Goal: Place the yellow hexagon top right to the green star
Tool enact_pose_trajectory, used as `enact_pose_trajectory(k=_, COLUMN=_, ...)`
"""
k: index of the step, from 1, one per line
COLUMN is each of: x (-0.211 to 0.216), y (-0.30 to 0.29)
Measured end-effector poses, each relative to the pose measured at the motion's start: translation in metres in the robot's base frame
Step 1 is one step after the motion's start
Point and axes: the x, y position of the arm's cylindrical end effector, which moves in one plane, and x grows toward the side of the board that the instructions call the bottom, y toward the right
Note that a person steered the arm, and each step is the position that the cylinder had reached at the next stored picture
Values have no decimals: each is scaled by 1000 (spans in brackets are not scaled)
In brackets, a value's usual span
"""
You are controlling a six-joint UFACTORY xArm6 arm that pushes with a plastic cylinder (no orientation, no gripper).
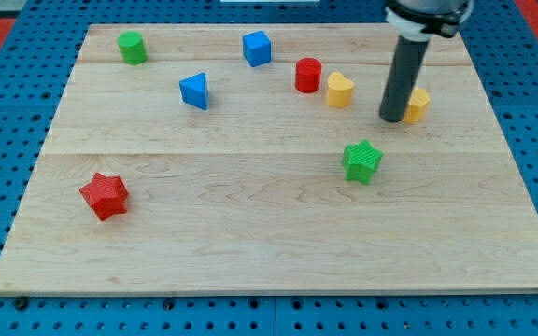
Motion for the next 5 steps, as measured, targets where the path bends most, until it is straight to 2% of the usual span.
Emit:
enact_pose_trajectory(k=2, x=-2, y=-3)
enact_pose_trajectory(k=4, x=22, y=1)
enact_pose_trajectory(k=5, x=-8, y=19)
